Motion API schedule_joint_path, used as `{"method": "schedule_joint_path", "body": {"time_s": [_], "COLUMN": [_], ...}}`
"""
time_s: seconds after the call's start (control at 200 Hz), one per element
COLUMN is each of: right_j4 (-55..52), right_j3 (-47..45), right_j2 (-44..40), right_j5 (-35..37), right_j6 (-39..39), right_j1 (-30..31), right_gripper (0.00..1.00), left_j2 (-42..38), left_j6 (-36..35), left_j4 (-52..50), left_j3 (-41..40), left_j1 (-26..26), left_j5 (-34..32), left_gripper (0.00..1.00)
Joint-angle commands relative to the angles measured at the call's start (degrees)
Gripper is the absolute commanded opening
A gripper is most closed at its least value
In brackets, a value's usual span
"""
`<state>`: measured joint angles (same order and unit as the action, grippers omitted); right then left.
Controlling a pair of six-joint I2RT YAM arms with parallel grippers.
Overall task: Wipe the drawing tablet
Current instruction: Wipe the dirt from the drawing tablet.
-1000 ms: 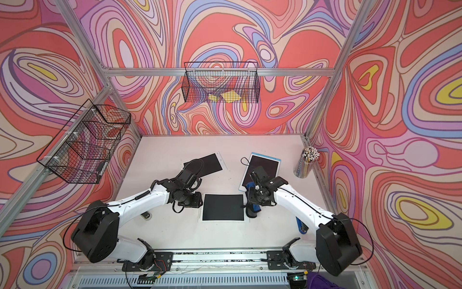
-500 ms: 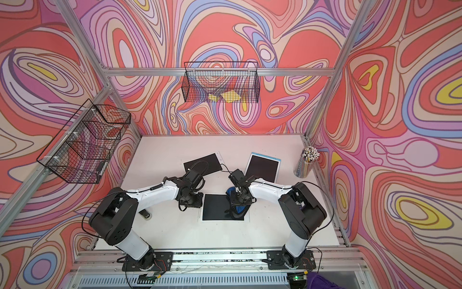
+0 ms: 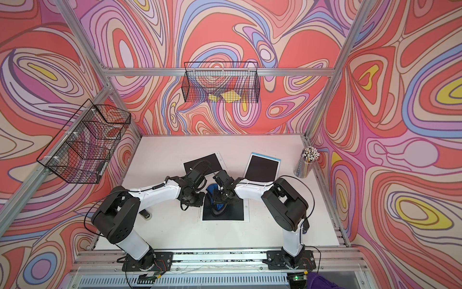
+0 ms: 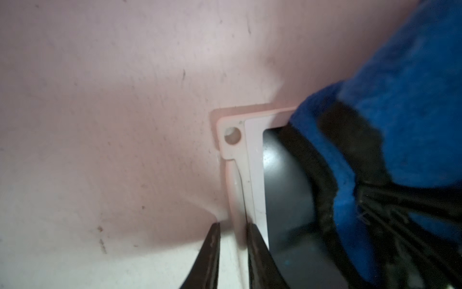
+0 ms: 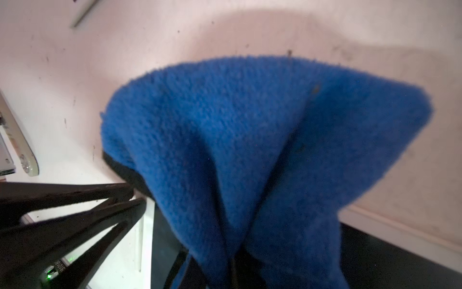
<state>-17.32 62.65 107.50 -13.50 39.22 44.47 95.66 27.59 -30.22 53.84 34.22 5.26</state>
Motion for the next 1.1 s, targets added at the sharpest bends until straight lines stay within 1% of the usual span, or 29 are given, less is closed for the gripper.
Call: {"method": "schedule_joint_path", "body": {"time_s": [0.0, 0.15, 0.24, 0.346, 0.456, 0.501, 0.546, 0.681, 0.841, 0.901, 0.926, 1.052, 1.092], "right_j4": [-9.5, -13.9, -14.7, -12.4, -12.1, -11.6, -11.2, -15.3, -19.4, -20.0, -19.9, -17.6, -15.5], "right_j3": [-8.2, -15.5, -16.8, -14.6, -8.2, -7.4, -8.0, -12.4, -18.3, -20.1, -20.7, -21.0, -20.8], "right_j2": [1.9, -5.0, -5.5, -0.9, 6.8, 9.0, 9.5, 4.0, -4.1, -5.6, -7.5, -6.3, -3.4], "right_j5": [2.0, 2.5, 2.2, -0.1, 1.6, 1.7, 1.8, 6.9, 8.1, 7.8, 7.5, 5.6, 4.0], "right_j6": [-0.7, -4.9, -6.0, -5.1, -2.9, -1.6, -0.7, -0.6, 0.5, 0.7, 0.7, 1.1, 1.7], "right_j1": [-1.9, -7.7, -8.9, -7.4, -2.0, -1.0, -0.8, -1.4, -4.6, -6.0, -6.4, -6.9, -6.4], "right_gripper": [0.00, 0.00, 0.00, 0.00, 0.00, 0.00, 0.00, 0.00, 0.00, 0.00, 0.00, 0.00, 0.00], "left_j2": [3.2, 3.6, 3.5, 3.4, 3.6, 3.4, 3.2, 3.0, 2.2, 1.8, 1.8, 1.4, 1.4], "left_j6": [-0.5, -0.5, -0.5, -0.3, -0.2, 0.0, 0.1, 0.5, 0.4, 0.3, 0.4, 0.3, 0.4], "left_j4": [-2.9, -3.5, -3.5, -2.9, -2.9, -2.8, -2.6, -2.0, -1.5, -1.4, -1.3, -0.9, -0.7], "left_j3": [-1.1, -0.7, -0.8, -1.1, -1.0, -1.2, -1.3, -1.9, -2.4, -2.5, -2.6, -3.0, -3.2], "left_j1": [-0.3, -0.4, -0.3, -0.3, -0.4, -0.3, -0.4, -0.3, -0.4, -0.4, -0.3, -0.4, -0.4], "left_j5": [-7.0, -7.8, -7.6, -7.0, -6.8, -6.9, -6.9, -6.3, -6.0, -5.9, -5.8, -5.4, -5.2], "left_gripper": [0.20, 0.19, 0.19, 0.19, 0.19, 0.19, 0.20, 0.19, 0.19, 0.20, 0.20, 0.20, 0.20]}}
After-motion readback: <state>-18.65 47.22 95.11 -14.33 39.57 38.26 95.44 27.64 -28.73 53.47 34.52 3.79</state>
